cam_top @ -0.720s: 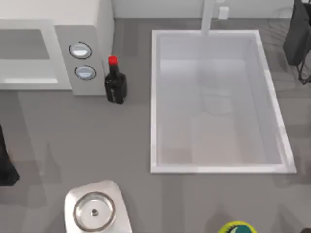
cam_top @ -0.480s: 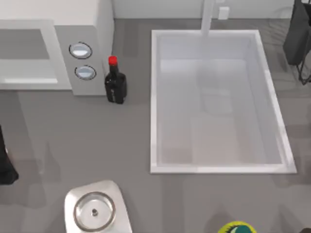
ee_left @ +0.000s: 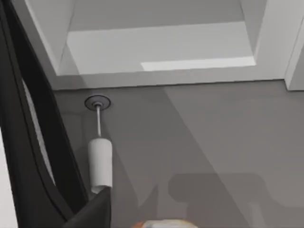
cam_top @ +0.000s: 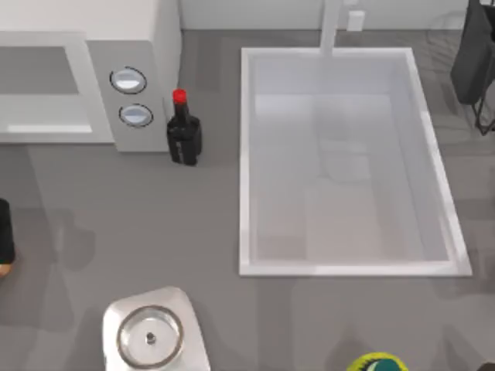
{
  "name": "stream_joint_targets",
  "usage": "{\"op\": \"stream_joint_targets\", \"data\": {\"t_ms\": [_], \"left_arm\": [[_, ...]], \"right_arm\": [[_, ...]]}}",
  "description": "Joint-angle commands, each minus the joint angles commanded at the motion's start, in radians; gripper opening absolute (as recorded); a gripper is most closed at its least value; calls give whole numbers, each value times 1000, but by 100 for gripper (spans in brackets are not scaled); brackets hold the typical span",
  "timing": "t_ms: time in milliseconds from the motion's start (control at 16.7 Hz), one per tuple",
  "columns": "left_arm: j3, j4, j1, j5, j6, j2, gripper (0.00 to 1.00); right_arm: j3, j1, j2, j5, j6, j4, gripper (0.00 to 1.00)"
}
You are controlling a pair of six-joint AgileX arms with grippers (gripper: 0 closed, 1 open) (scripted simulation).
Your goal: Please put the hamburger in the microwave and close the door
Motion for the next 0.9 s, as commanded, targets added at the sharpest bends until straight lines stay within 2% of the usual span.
{"op": "stream_joint_targets", "data": {"t_ms": [480,720,900], "left_arm": [[481,-436,65,6,115,872,100],[661,-565,93,1,151,1111,100],[729,-607,105,-2,162,1181,100]], "right_arm": [[0,0,0,0,0,0,100],[0,0,0,0,0,0,100],[0,0,0,0,0,0,100]]}}
